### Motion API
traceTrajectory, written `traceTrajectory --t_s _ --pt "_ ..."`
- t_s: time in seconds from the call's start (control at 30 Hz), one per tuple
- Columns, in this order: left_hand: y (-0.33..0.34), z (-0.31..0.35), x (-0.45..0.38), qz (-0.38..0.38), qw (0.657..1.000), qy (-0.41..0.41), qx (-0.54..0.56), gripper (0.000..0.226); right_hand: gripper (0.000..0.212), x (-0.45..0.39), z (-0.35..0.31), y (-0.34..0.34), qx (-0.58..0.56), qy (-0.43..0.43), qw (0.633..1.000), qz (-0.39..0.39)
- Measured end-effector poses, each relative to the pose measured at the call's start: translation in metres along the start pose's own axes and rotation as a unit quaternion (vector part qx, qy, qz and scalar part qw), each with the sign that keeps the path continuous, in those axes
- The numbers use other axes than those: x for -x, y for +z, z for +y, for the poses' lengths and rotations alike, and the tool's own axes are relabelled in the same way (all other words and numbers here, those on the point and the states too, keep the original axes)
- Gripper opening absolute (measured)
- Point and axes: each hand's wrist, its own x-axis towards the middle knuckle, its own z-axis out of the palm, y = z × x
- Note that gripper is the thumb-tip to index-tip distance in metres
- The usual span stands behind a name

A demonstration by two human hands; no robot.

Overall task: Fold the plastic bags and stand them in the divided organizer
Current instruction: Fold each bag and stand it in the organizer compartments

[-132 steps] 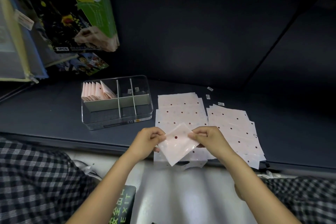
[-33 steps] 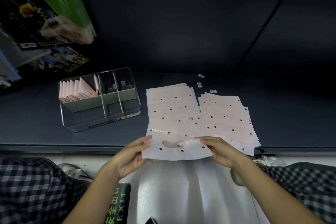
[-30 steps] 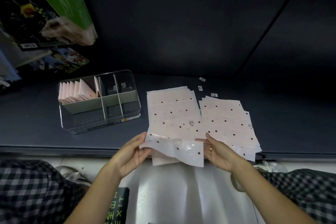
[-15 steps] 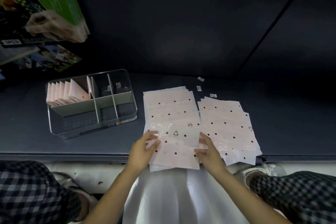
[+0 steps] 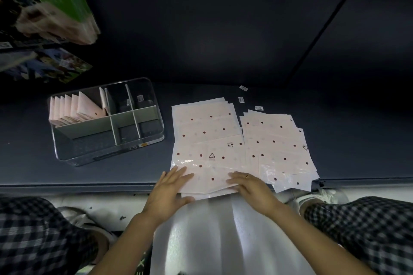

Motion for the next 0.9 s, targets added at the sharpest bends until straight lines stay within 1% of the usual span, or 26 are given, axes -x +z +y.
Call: traceTrajectory --t_s 0.07,0.17,0.23,0.27,0.33,0.4,0.43,0.47,0.5,0.53,0.6,0.67,0.73,0.8,0.9 --pt "-0.010 0.001 -0.003 0.025 0.998 -0.019 0.061 0.056 0.030 -0.004 -0.003 -0.017 -0.116 0.029 0.993 -0.023" --pt "-0.027 0.002 -0.007 0.063 0.989 -0.076 0.115 0.030 0.022 -0.011 -0.007 -0.038 -0.231 0.068 0.970 -0.037" --pt "-0.037 0.003 -0.010 0.092 0.968 -0.118 0.201 0.009 0.016 -0.016 -0.011 -0.045 -0.283 0.085 0.955 -0.030" --pt "-0.040 0.003 -0.013 0.102 0.957 -0.135 0.235 0.005 0.015 -0.020 -0.012 -0.047 -0.299 0.094 0.949 -0.018" --pt "-0.043 0.002 -0.018 0.114 0.947 -0.153 0.260 0.009 0.012 -0.029 -0.014 -0.047 -0.306 0.121 0.944 0.027" --pt "-0.042 0.003 -0.023 0.133 0.936 -0.161 0.283 0.020 0.006 -0.041 -0.016 -0.043 -0.270 0.152 0.947 0.081" --pt "-0.040 0.005 -0.024 0.160 0.935 -0.165 0.270 0.030 0.014 -0.048 -0.017 -0.041 -0.212 0.166 0.958 0.102" --pt "-0.038 0.006 -0.025 0.196 0.938 -0.166 0.231 0.041 0.025 -0.053 -0.018 -0.039 -0.139 0.178 0.967 0.121" --pt "-0.037 0.008 -0.025 0.230 0.943 -0.161 0.179 0.048 0.036 -0.058 -0.019 -0.037 -0.074 0.183 0.970 0.142" --pt "-0.035 0.011 -0.024 0.260 0.947 -0.138 0.126 0.048 0.043 -0.062 -0.022 -0.036 -0.028 0.175 0.971 0.163" --pt "-0.032 0.022 -0.024 0.283 0.956 -0.056 0.050 0.035 0.048 -0.072 -0.030 -0.033 0.023 0.122 0.976 0.177" --pt "-0.026 0.033 -0.023 0.255 0.966 0.031 0.001 0.026 0.049 -0.084 -0.039 -0.028 0.058 0.058 0.989 0.126" --pt "-0.014 0.041 -0.021 0.181 0.979 0.082 -0.049 0.029 0.050 -0.096 -0.047 -0.023 0.081 0.028 0.995 0.052" --pt "-0.001 0.042 -0.016 0.125 0.983 0.095 -0.096 0.042 0.050 -0.106 -0.051 -0.018 0.096 0.021 0.995 -0.006" --pt "0.009 0.035 -0.012 0.073 0.983 0.058 -0.158 0.058 0.045 -0.117 -0.051 -0.013 0.093 0.020 0.995 -0.043"
